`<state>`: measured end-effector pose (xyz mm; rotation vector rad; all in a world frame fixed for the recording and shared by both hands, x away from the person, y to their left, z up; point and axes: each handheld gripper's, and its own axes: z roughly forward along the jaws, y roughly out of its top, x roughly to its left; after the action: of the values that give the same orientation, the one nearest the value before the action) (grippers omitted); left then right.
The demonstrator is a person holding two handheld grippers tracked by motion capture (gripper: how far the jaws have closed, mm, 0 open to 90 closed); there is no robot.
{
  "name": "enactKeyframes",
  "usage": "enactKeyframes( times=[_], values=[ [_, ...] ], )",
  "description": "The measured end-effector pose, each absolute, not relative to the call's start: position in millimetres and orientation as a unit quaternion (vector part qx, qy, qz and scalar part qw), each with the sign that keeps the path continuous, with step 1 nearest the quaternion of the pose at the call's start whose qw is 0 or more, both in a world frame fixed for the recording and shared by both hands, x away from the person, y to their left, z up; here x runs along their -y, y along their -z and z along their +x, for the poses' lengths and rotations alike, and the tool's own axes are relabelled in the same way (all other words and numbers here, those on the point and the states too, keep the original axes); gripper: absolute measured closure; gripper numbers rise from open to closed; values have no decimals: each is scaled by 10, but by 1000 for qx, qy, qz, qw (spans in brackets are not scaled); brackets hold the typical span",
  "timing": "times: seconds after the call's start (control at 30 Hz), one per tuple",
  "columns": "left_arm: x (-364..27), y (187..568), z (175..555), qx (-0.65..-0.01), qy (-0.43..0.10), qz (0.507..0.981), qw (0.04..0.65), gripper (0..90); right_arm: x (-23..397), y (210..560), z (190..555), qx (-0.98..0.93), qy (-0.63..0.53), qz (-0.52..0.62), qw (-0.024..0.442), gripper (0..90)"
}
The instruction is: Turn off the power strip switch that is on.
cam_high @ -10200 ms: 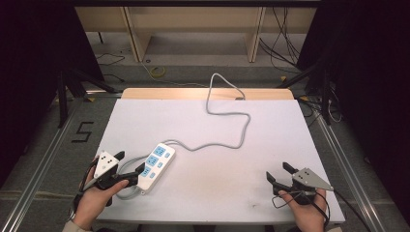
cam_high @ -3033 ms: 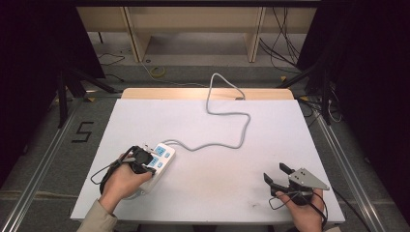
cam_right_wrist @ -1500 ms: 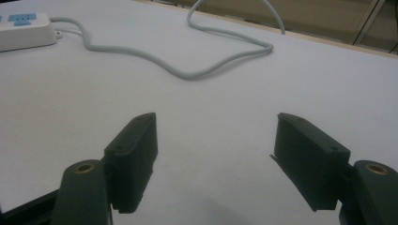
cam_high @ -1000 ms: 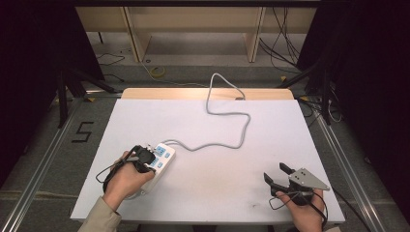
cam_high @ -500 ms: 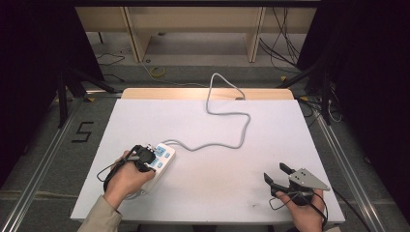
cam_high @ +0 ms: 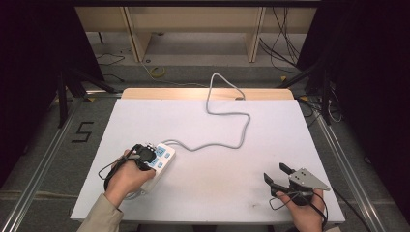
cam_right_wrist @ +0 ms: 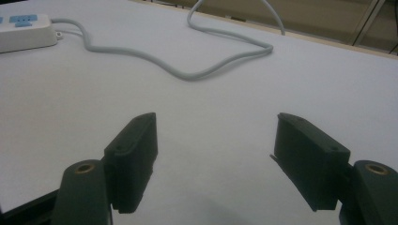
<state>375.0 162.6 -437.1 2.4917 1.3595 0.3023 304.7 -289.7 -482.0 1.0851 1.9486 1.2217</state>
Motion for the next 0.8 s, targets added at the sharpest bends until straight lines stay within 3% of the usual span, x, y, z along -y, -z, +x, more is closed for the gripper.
enactKeyframes(
  times=[0.8],
  values=[
    [-1602, 4377, 3752, -471, -108, 865, 135, 896, 2896, 4818, 3044, -732, -459, 407, 297, 316]
  ],
)
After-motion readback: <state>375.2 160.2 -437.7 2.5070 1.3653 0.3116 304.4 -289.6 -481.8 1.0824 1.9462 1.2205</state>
